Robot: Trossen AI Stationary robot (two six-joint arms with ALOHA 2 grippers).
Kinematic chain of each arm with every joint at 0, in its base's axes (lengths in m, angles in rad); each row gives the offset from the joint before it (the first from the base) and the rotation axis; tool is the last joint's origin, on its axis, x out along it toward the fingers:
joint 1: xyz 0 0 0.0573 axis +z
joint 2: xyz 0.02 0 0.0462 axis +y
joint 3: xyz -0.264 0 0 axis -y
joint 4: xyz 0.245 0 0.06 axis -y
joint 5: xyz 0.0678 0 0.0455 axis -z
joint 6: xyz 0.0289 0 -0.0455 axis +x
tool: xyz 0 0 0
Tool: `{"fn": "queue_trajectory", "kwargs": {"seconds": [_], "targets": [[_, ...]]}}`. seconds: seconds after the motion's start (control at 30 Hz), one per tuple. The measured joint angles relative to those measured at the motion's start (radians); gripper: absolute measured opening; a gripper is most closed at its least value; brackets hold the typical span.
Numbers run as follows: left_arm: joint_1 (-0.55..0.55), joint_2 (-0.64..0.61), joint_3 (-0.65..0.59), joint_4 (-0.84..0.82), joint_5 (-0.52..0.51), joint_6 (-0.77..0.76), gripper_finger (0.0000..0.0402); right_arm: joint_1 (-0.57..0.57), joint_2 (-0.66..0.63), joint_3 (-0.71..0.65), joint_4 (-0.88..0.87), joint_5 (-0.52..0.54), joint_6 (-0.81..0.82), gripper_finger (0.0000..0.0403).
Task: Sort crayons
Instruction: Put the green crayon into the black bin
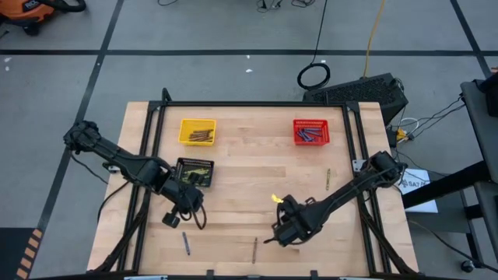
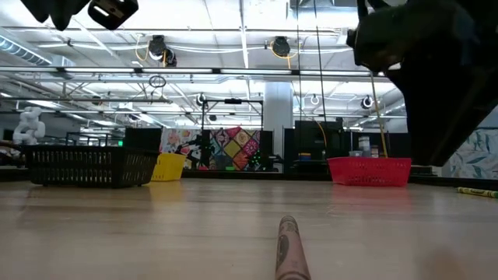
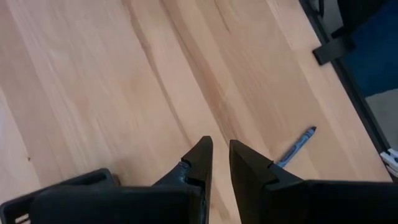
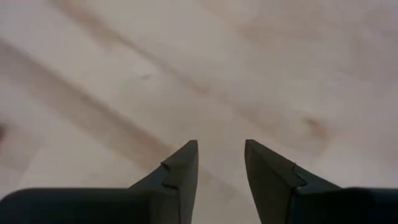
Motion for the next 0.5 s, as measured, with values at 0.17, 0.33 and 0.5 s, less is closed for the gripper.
{"fn": "queue_trajectory", "kwargs": {"seconds": [0.17, 0.33, 0.5], "targets": [[0.000, 0.000, 0.000, 0.011, 0.000, 0.001, 0.0052, -0.008, -0.001, 0.000, -0.120, -0.022, 0.042, 0.0120], [0.000, 0.000, 0.000, 0.013, 0.000, 0.000, 0.0052, -0.028, -0.003, 0.000, -0.261, -0.028, 0.070, 0.0121], [0.000, 0.000, 0.000, 0.014, 0.000, 0.000, 0.0052, -0.055, -0.003, 0.000, -0.365, -0.052, 0.049, 0.0121]]}}
